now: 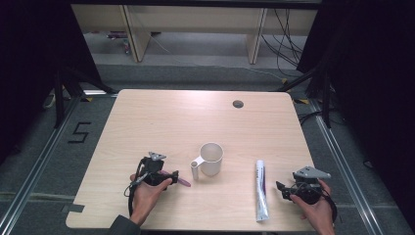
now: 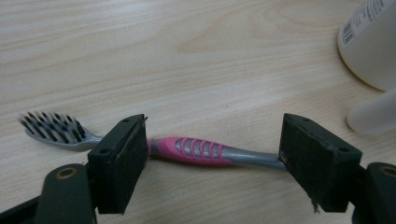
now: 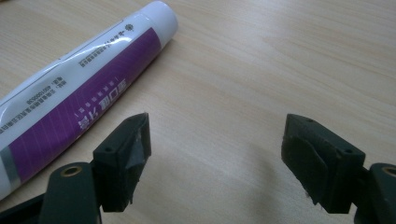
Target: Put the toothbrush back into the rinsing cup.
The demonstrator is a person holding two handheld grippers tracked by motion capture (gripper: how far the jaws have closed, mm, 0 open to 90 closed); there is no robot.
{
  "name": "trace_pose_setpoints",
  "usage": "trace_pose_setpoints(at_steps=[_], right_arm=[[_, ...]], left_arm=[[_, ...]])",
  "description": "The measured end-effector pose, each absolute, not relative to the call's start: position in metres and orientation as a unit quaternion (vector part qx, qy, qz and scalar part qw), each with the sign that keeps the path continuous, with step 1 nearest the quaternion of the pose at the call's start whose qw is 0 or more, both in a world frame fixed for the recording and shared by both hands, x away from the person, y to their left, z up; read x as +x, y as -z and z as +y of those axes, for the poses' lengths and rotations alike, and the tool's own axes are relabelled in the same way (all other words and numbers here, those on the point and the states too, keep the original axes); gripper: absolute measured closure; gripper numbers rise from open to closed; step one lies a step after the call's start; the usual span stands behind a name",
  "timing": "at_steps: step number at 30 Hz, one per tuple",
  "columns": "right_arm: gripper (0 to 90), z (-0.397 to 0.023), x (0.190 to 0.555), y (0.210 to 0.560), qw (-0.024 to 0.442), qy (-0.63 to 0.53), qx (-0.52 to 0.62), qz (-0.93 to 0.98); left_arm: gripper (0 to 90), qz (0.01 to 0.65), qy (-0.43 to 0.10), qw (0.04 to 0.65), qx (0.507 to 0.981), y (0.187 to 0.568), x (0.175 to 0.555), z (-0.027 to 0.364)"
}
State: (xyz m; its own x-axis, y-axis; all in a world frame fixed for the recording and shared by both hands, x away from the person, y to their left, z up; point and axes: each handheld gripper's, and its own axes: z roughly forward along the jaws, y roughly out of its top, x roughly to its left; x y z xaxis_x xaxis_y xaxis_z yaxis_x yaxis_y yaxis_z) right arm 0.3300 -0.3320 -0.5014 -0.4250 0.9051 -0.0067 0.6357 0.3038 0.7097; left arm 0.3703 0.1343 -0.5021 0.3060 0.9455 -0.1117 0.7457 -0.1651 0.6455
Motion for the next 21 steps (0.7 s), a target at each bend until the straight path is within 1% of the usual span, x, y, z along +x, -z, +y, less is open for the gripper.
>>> trace_pose_setpoints(at_steps=[2,3,6,7,8,9,11,12,13,14,15,16,21], right_arm=[[25.0,-0.332,0.33,0.501,0.208,-0.323,0.495,0.779],[25.0,-0.334,0.331,0.501,0.218,-0.321,0.484,0.784],[25.0,-0.335,0.332,0.501,0.221,-0.323,0.479,0.786],[25.0,-0.333,0.33,0.502,0.21,-0.325,0.49,0.781],[25.0,-0.333,0.33,0.502,0.21,-0.325,0.49,0.781],[25.0,-0.335,0.333,0.502,0.215,-0.331,0.473,0.788],[25.0,-0.334,0.332,0.502,0.217,-0.332,0.475,0.786],[25.0,-0.335,0.333,0.503,0.221,-0.333,0.47,0.787],[25.0,-0.334,0.331,0.501,0.219,-0.322,0.486,0.782],[25.0,-0.334,0.331,0.501,0.219,-0.322,0.486,0.782],[25.0,-0.334,0.331,0.501,0.22,-0.324,0.483,0.783],[25.1,-0.332,0.331,0.502,0.209,-0.332,0.486,0.781],[25.1,-0.334,0.332,0.502,0.218,-0.33,0.477,0.785]], left_arm=[[22.6,0.563,-0.164,0.303,0.751,0.504,0.371,0.132],[22.7,0.562,-0.166,0.299,0.753,0.505,0.371,0.131],[22.8,0.554,-0.172,0.285,0.763,0.508,0.372,0.128],[23.2,0.55,-0.173,0.282,0.767,0.509,0.371,0.128],[24.0,0.55,-0.173,0.282,0.767,0.509,0.371,0.128],[26.0,0.546,-0.175,0.278,0.77,0.508,0.37,0.128],[31.4,0.536,-0.173,0.275,0.779,0.507,0.368,0.13],[31.4,0.531,-0.176,0.28,0.78,0.507,0.367,0.13],[40.8,0.521,-0.172,0.276,0.79,0.505,0.366,0.132],[40.8,0.517,-0.17,0.274,0.793,0.504,0.365,0.134],[43.5,0.512,-0.169,0.276,0.796,0.504,0.365,0.135],[46.4,0.507,-0.163,0.271,0.802,0.502,0.365,0.137],[59.2,0.486,-0.149,0.266,0.819,0.498,0.365,0.145]])
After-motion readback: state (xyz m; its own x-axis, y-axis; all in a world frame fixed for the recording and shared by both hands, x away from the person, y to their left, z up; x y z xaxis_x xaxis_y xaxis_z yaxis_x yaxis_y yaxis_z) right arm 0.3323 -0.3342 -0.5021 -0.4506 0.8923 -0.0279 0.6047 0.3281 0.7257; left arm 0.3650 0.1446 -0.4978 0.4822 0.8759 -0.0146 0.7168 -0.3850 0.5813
